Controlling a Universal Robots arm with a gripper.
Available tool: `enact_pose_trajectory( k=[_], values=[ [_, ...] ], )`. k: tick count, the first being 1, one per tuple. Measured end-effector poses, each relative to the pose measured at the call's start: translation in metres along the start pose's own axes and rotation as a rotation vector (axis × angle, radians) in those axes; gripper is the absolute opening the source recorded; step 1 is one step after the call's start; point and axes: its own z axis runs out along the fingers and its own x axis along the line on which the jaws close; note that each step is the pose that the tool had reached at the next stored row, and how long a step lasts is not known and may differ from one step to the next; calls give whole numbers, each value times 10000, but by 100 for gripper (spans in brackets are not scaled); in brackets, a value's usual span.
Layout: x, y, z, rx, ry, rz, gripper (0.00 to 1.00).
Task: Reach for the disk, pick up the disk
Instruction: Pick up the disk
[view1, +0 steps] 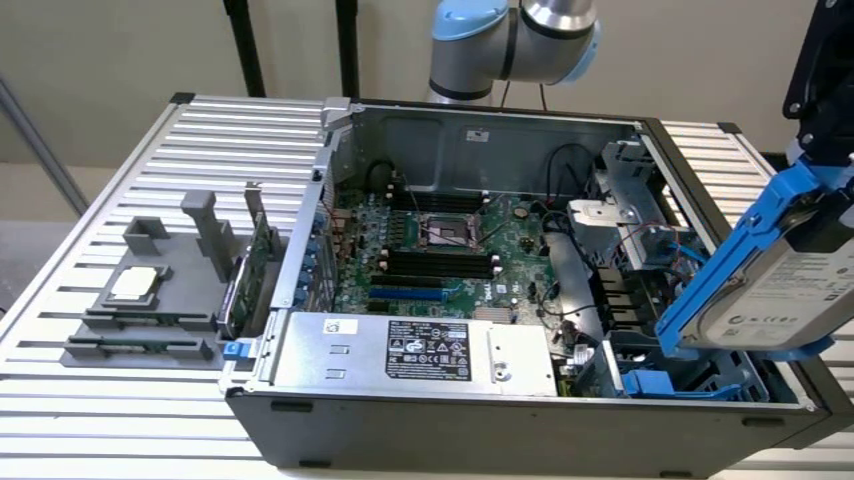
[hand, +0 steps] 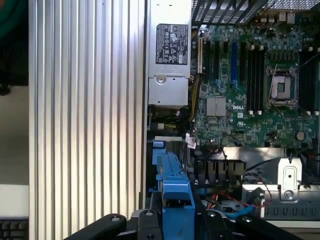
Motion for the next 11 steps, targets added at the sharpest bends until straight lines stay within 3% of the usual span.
enact_pose_trajectory(
  k=[6,11],
  values=[
    [-109,35,1,0,6,0,33],
    [-120,36,2,0,9,0,33]
  ],
)
